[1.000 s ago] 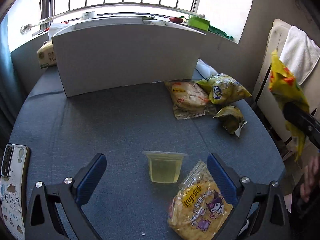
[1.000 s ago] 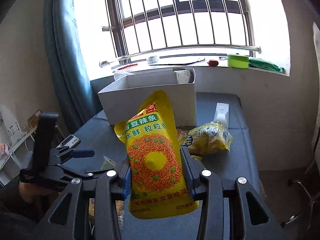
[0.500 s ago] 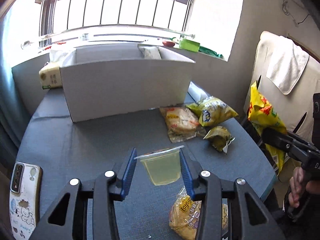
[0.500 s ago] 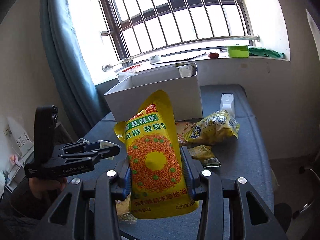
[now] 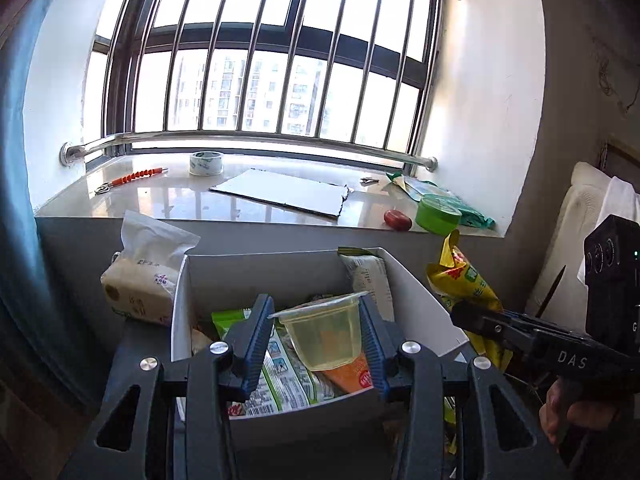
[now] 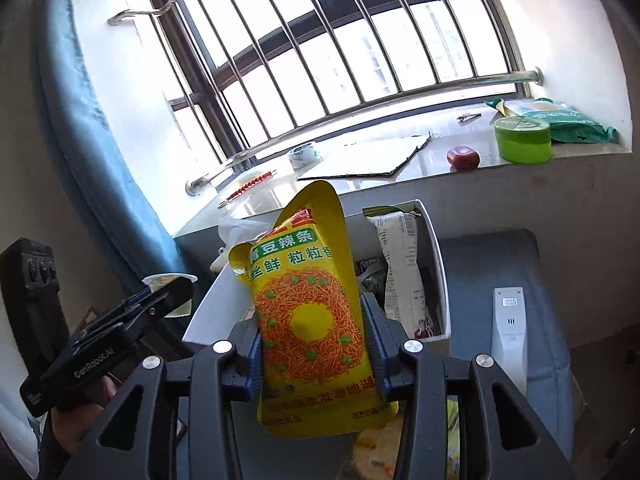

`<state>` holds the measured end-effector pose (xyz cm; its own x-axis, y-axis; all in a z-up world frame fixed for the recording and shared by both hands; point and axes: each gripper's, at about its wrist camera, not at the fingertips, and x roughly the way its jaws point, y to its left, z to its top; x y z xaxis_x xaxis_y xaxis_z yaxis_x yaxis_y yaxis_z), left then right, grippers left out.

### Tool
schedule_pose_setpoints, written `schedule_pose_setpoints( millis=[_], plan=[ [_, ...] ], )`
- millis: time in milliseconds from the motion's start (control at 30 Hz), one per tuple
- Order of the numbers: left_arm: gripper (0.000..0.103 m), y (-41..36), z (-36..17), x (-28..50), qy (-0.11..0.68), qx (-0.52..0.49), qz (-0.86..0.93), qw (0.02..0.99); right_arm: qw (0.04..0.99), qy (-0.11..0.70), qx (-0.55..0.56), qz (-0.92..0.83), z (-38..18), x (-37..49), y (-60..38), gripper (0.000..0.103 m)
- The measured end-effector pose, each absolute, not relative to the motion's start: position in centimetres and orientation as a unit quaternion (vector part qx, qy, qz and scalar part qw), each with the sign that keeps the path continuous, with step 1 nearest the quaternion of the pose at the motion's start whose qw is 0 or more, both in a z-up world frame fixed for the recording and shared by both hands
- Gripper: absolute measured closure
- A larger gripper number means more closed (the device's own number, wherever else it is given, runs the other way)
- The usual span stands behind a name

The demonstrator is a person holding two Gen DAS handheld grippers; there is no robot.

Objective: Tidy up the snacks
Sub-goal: 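Drop the jelly cup into the white box with the left gripper while the right drops the noodle bag in, then grasp the round cookie packet with the left gripper while the right grasps the yellow chip bag, both into box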

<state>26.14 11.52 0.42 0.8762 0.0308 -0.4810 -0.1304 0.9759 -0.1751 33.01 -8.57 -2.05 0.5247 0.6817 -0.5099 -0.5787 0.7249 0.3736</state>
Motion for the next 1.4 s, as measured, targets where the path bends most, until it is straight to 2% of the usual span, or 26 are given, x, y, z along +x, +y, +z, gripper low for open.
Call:
schedule_pose_setpoints(
  millis=[133, 167, 200, 233, 267, 567, 867, 1100, 1400],
  plan=[
    [0.055, 13.3, 0.6, 30.2, 0.267, -0.104, 0.06, 0.956, 0.871, 0.341, 0.068, 0.346, -1.9, 37.5, -5.3, 0.056],
    [0.052, 13.7, 0.4, 30.9, 0.278, -0.106, 0.066, 0.953, 0.875, 0.342, 0.066, 0.338, -1.8, 38.2, -4.8, 0.052],
    [0.035, 14.1, 0.2, 31.5, 0.287, -0.11, 0.074, 0.949, 0.876, 0.342, 0.062, 0.334, -1.7, 38.8, -4.3, 0.045],
    [0.02, 14.5, -0.1, 31.9, 0.295, -0.116, 0.082, 0.945, 0.877, 0.342, 0.06, 0.333, -1.7, 39.3, -3.9, 0.021],
    [0.002, 14.9, -0.3, 31.7, 0.296, -0.123, 0.095, 0.942, 0.876, 0.34, 0.065, 0.336, -1.5, 39.6, -3.7, 0.001],
    [0.0, 14.3, 0.3, 26.2, 0.259, -0.109, 0.079, 0.957, 0.894, 0.296, 0.068, 0.33, 0.1, 37.1, -6.7, 0.0],
    [0.0, 10.0, 1.2, 16.7, 0.208, -0.077, 0.037, 0.974, 0.897, 0.25, 0.067, 0.358, 0.8, 28.7, -12.1, 0.0],
    [0.0, 6.7, -1.7, 9.3, 0.207, -0.098, -0.01, 0.973, 0.906, 0.237, 0.05, 0.348, -2.2, 20.8, -17.5, 0.0],
    [0.0, 4.2, -7.5, 4.1, 0.25, -0.124, -0.03, 0.96, 0.908, 0.277, 0.057, 0.31, -8.4, 14.8, -23.7, 0.0]
  ],
)
